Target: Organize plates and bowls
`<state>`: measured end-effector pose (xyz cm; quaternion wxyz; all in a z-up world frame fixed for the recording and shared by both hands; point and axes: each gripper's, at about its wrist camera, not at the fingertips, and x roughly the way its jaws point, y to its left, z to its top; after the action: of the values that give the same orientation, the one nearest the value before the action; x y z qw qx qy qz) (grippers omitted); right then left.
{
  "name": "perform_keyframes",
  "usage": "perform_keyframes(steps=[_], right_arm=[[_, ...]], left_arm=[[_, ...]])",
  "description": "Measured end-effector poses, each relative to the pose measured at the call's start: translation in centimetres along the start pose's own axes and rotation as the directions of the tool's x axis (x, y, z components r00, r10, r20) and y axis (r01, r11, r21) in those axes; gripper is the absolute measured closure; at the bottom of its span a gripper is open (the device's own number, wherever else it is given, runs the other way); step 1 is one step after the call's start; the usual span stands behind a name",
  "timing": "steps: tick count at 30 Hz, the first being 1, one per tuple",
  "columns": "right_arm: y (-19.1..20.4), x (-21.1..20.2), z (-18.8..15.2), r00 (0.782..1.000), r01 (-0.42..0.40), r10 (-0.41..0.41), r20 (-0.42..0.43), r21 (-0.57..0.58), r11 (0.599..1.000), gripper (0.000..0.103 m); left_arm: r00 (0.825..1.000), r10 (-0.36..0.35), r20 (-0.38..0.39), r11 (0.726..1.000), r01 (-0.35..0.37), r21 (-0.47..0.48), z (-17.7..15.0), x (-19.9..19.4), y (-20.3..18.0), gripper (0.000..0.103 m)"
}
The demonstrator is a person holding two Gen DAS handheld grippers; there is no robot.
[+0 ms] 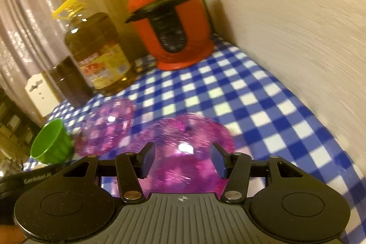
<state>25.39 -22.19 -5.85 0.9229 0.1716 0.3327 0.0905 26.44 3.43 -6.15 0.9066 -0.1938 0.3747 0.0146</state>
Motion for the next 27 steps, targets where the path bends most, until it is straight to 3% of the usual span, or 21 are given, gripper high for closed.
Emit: perform_keyframes(steps=[9,16,27], right_arm=[[4.4,2.6,2.3,0.993,-0.118,0.118,-0.004,-0.067,0.991,0.049],[6.5,7.0,4.7,0.985,-0.166,0.162,-0.055,-0.082,0.983,0.049],[8.0,14.2,6.6,0.981,-0.140,0.123,-0.149,-0.108,0.984,0.049]], left_arm=[[0.998,0.042,0.036,0.998,-0.040,-0.053,3.6,1.5,2.7,0.050],[0.998,0.051,0.026,0.983,-0.046,-0.179,4.3,3.7,5.0,0.049],[0.998,0.064,-0.011,0.976,-0.064,-0.209,5.6,7.0,5.8,0.049]])
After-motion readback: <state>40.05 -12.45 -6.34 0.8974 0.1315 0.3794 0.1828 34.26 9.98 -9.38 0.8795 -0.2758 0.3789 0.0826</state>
